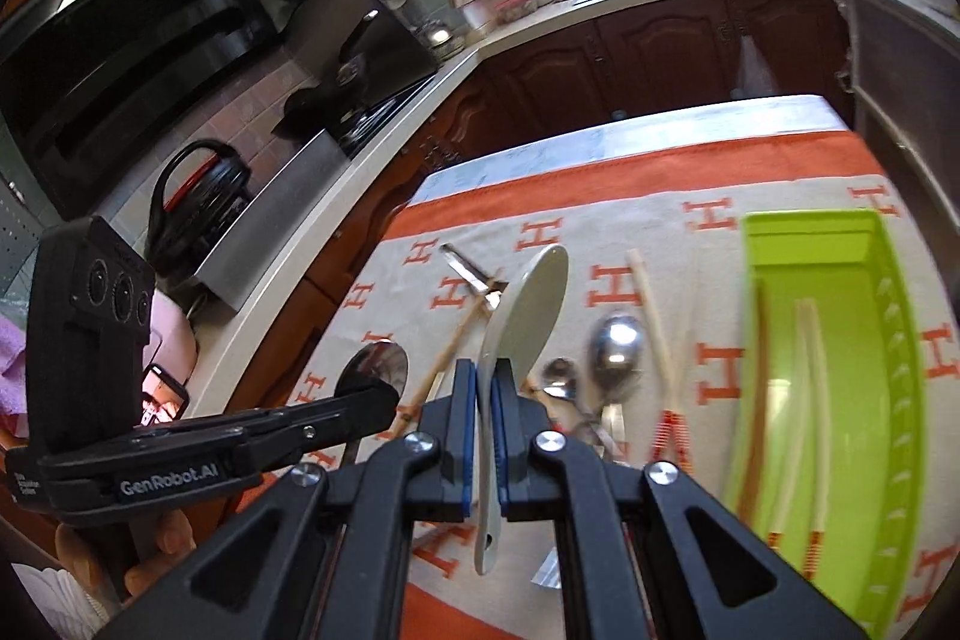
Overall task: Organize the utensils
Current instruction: 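Carry the white spoon into the green tray with the right gripper while the left carries its chopstick, then open the right gripper to drop the spoon while the left releases its chopstick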
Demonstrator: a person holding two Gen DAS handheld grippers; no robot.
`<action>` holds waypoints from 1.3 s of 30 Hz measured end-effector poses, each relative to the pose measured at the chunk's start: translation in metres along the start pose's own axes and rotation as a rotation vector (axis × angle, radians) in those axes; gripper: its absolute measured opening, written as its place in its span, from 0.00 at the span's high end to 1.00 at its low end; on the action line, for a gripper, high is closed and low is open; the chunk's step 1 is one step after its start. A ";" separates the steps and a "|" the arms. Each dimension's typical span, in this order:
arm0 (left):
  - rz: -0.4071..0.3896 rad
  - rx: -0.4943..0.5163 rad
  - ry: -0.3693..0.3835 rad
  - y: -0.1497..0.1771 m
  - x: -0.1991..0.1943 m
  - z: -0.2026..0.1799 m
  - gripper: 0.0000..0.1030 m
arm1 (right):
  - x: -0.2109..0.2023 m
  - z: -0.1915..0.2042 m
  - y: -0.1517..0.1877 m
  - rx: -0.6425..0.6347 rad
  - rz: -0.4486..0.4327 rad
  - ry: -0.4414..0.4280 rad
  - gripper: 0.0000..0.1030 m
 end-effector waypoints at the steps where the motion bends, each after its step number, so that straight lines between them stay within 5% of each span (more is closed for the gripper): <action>1: 0.007 0.014 0.015 -0.001 0.006 -0.015 0.99 | -0.007 -0.010 -0.002 0.004 -0.006 0.020 0.96; 12: 0.154 -0.035 0.062 0.007 0.097 -0.107 0.98 | -0.046 -0.099 0.009 0.060 0.050 0.178 0.95; 24: 0.216 -0.032 -0.040 0.053 0.175 -0.111 0.98 | -0.033 -0.123 0.037 0.018 0.188 0.301 0.95; 35: 0.187 0.150 -0.074 0.065 0.148 -0.121 0.95 | -0.038 -0.120 0.037 0.060 0.183 0.315 0.93; 37: 0.170 0.172 -0.071 0.062 0.137 -0.122 0.90 | -0.040 -0.116 0.036 0.053 0.177 0.320 0.89; 39: 0.154 0.184 -0.073 0.059 0.125 -0.120 0.75 | -0.042 -0.112 0.035 0.051 0.171 0.326 0.85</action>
Point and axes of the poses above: each gripper's, at about its wrist camera, not at the fingertips, and x roughly the way its jaws point, z to its left, y to its underside, the point moved 1 cm from there along x, roughly the way its jaws point, and after that the axes turned 15 degrees about -z, right-handed, at the moved point
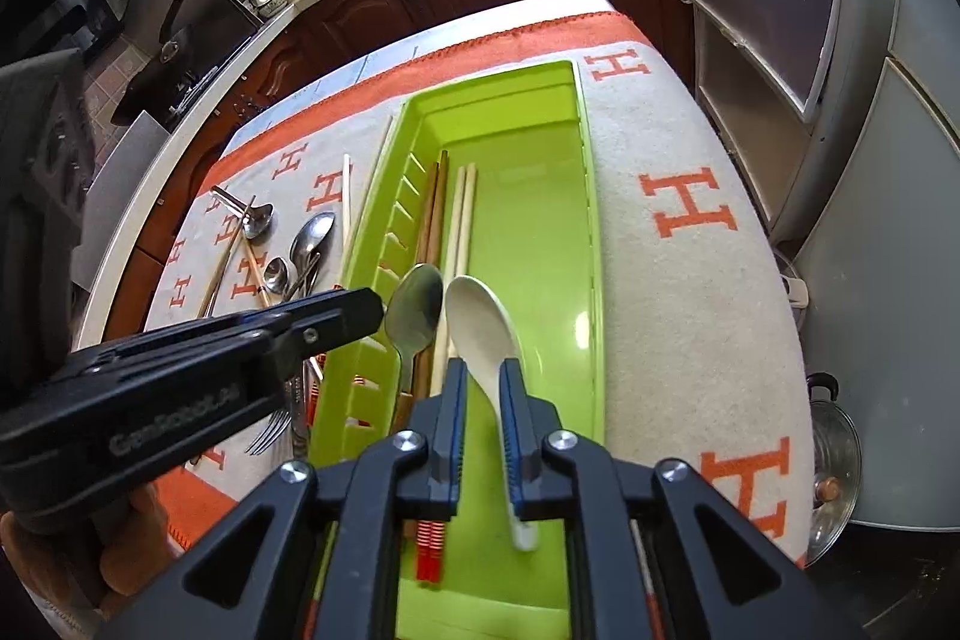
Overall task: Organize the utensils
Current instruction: 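Open the right gripper to drop the spoon while the left releases its chopstick, then move the left gripper to a red-tipped wooden chopstick and close on it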
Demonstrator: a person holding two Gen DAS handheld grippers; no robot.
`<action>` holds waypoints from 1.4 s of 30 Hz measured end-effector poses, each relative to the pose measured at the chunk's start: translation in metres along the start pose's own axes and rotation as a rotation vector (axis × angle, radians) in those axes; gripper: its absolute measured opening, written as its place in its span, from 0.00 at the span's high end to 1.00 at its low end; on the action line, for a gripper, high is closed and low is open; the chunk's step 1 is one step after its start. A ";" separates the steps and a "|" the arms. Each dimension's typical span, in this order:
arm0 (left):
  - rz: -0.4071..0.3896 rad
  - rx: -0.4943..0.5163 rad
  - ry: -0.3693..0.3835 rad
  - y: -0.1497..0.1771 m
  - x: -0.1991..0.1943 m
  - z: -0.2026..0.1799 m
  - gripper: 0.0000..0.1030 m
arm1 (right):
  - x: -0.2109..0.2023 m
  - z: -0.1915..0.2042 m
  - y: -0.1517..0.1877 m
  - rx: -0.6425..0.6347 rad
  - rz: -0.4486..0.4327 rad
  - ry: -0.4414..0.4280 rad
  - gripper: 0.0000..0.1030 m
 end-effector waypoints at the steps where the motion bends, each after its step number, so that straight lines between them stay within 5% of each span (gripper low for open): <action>1: -0.008 0.003 -0.004 -0.001 -0.006 0.002 0.70 | -0.001 0.001 0.000 0.003 -0.003 0.002 0.84; 3: -0.034 0.007 -0.021 -0.002 -0.018 0.008 0.64 | -0.004 0.004 0.000 0.009 -0.006 0.003 0.84; 17: -0.116 -0.050 -0.103 0.015 -0.099 0.081 0.64 | -0.015 0.025 0.009 0.029 -0.009 0.026 0.84; 42: -0.185 -0.132 -0.218 0.050 -0.147 0.169 0.64 | -0.009 0.121 0.029 -0.069 0.043 -0.042 0.84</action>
Point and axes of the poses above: each gripper's, at about its wrist camera, not at the fingertips, and x roughly the way its jaws point, z to its left, y to its underside, the point moved 1 cm from there along x, roughly the way its jaws point, and after that the axes turned 15 degrees about -z, right-handed, at the moved point
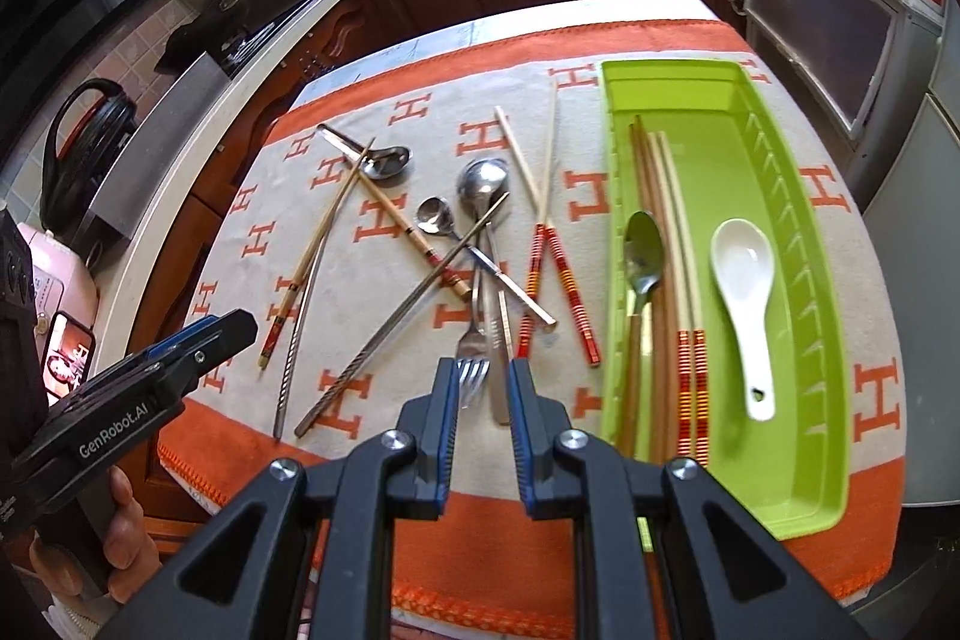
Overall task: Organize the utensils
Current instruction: 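Move the left gripper to a red-tipped wooden chopstick and close on it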
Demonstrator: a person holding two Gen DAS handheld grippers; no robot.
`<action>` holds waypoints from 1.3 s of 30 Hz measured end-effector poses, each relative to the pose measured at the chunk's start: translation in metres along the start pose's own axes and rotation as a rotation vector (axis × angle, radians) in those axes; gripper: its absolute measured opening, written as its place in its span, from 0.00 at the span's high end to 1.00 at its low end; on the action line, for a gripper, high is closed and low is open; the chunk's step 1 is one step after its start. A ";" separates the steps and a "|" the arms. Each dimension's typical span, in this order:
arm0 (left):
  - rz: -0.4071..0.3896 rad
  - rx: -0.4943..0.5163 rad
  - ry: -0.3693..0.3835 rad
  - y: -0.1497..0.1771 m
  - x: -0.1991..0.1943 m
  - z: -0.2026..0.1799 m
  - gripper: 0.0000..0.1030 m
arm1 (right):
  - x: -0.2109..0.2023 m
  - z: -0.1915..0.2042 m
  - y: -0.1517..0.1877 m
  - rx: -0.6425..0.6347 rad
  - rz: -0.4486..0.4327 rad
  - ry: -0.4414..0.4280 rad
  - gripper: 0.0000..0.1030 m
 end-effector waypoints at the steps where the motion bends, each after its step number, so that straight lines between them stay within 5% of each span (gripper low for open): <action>1: -0.001 -0.002 -0.003 0.000 0.000 0.002 0.64 | 0.002 0.005 0.001 -0.008 0.006 -0.004 0.84; 21: 0.047 -0.068 -0.055 0.020 0.018 0.079 0.64 | 0.036 0.068 0.010 -0.104 0.080 -0.044 0.84; 39: 0.130 -0.052 0.011 0.011 0.074 0.103 0.64 | 0.073 0.068 0.017 -0.051 0.135 -0.108 0.84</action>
Point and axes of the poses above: each gripper's, at about its wrist camera, not at the fingertips, and x roughly the way its jaws point, z to its left, y to its underside, the point moved 1 cm from there along x, roughly the way its jaws point, and after that the axes turned 15 degrees about -z, right-handed, at the moved point
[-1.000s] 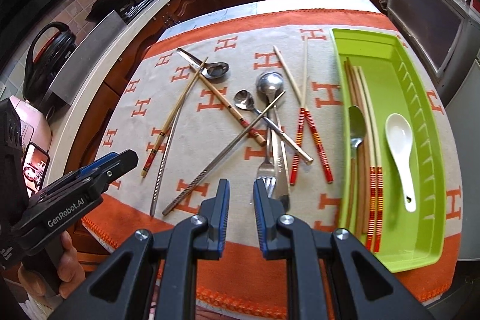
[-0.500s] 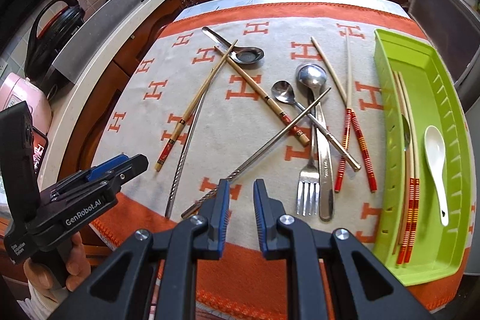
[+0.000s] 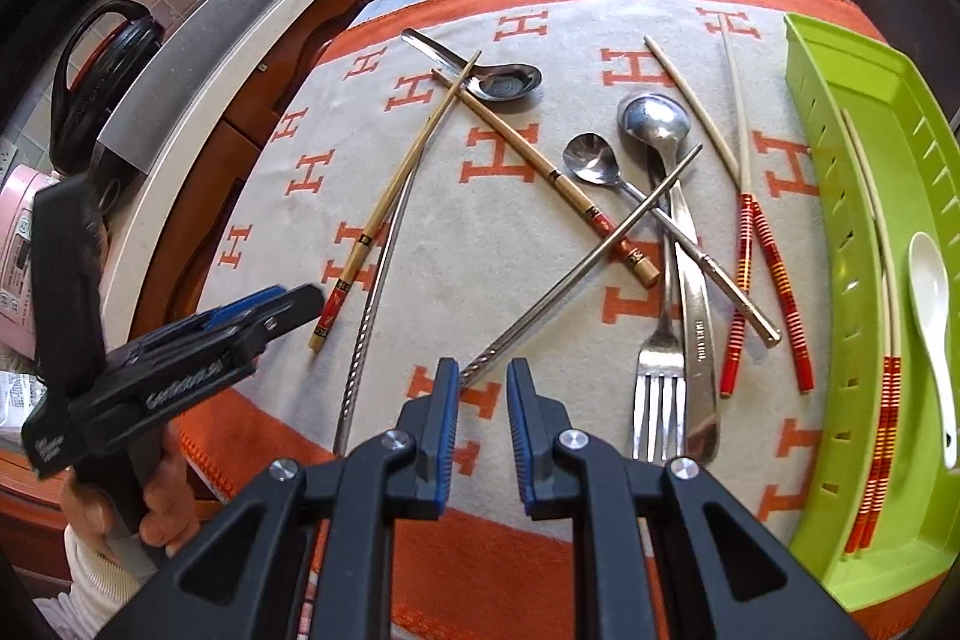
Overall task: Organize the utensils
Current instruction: 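Move the left gripper to a red-tipped wooden chopstick and close on it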
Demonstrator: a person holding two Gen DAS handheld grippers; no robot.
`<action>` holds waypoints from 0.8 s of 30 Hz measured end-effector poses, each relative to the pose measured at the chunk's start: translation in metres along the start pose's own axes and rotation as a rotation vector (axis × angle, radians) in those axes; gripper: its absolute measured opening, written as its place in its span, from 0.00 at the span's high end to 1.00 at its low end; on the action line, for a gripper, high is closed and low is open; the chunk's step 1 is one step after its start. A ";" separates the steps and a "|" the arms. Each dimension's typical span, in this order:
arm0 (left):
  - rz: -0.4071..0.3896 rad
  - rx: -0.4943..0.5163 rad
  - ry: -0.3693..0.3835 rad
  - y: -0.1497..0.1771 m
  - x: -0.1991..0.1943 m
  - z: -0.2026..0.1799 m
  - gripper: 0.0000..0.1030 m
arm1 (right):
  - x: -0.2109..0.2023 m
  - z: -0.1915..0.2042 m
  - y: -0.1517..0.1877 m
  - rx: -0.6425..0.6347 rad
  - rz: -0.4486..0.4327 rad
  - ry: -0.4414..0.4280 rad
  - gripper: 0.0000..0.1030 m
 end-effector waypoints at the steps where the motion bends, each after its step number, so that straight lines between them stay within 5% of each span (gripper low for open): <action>1: 0.006 0.005 -0.006 -0.003 0.007 -0.001 0.64 | 0.000 0.000 0.000 0.001 0.000 -0.002 0.85; 13: -0.001 0.196 -0.110 -0.022 0.051 -0.042 0.64 | 0.003 -0.003 0.001 0.001 0.003 -0.009 0.85; 14: -0.008 0.216 -0.116 -0.024 0.054 -0.046 0.66 | 0.004 -0.002 0.001 -0.001 0.005 -0.010 0.85; 17: -0.013 0.229 -0.086 -0.025 0.056 -0.052 0.94 | 0.007 0.001 0.000 -0.009 0.005 -0.009 0.85; 24: -0.043 0.134 -0.065 -0.022 0.043 -0.038 0.96 | 0.012 0.008 -0.008 -0.017 -0.005 -0.020 0.85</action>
Point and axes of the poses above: each gripper's, at about its wrist camera, not at the fingertips, and x roughly the way its jaws point, z to its left, y to its underside, the point moved 1 cm from there along x, roughly the way its jaws point, and after that the axes turned 15 degrees about -z, right-handed, at the moved point
